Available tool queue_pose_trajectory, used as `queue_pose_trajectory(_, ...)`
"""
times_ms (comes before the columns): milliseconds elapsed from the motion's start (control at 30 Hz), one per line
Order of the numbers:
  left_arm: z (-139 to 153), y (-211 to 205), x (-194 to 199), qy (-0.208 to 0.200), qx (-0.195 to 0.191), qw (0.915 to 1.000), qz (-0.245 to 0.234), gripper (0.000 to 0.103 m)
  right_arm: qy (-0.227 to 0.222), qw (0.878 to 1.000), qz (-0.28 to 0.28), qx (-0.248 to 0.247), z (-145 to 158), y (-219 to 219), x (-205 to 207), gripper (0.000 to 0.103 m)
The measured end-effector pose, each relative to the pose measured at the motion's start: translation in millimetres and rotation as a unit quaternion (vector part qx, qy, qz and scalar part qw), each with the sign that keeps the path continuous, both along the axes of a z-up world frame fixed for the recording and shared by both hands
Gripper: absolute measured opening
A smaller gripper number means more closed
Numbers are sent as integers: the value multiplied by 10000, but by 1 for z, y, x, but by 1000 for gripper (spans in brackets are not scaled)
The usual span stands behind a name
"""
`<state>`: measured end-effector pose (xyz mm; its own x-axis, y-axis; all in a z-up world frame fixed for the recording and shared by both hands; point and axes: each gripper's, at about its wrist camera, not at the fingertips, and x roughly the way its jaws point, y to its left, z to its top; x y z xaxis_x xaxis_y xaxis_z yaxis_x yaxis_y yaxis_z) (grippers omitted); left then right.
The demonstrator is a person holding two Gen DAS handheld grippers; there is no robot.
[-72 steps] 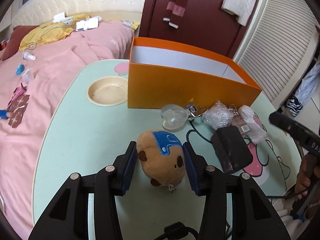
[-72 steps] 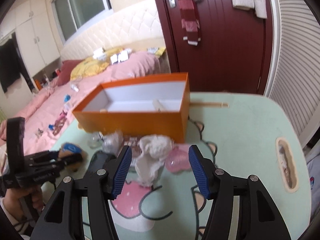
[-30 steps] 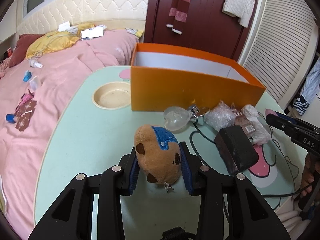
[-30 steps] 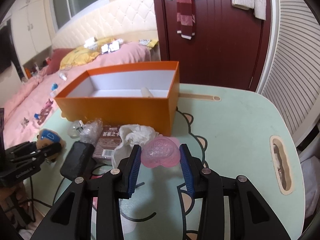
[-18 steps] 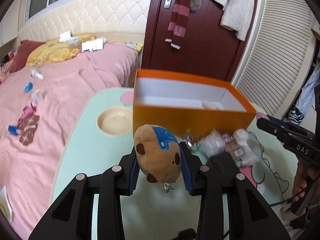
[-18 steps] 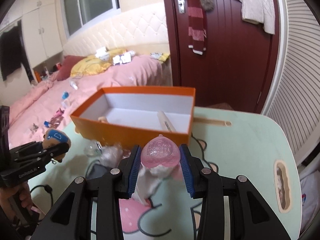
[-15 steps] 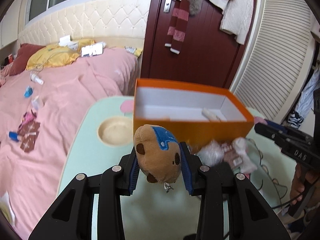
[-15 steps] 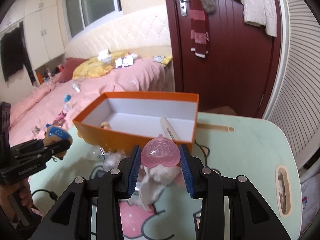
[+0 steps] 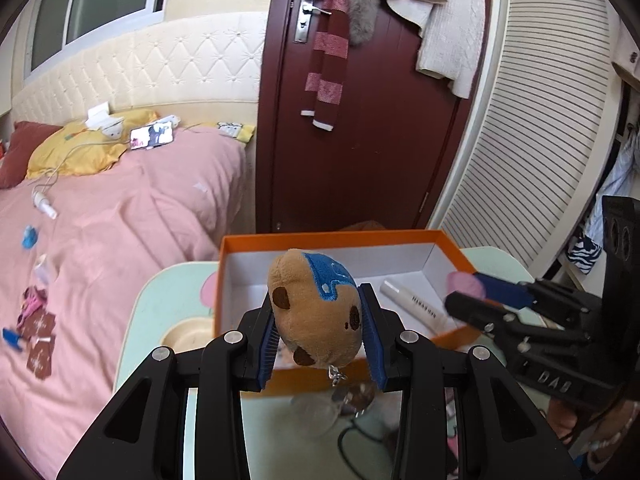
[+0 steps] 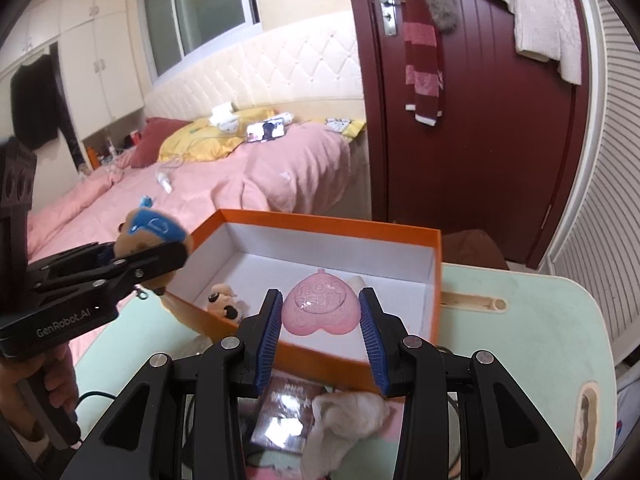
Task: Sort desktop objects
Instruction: 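Lower the plush ball and pink heart into the orange box and open both grippers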
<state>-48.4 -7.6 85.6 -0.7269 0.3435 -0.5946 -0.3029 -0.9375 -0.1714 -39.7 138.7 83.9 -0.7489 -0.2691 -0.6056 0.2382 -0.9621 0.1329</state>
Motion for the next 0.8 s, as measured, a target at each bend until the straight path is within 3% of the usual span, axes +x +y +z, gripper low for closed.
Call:
queue_pose_trajectory(267,-9,11,-21,-142,-15,9999,-89,38,-221,9996,11,-187,-11,-1,-28,38)
queue_pose_trajectory(800,-26,13,-37,-448,15,9990,-57,39,-310,9994,-9,-169,-21,-3,-43,38)
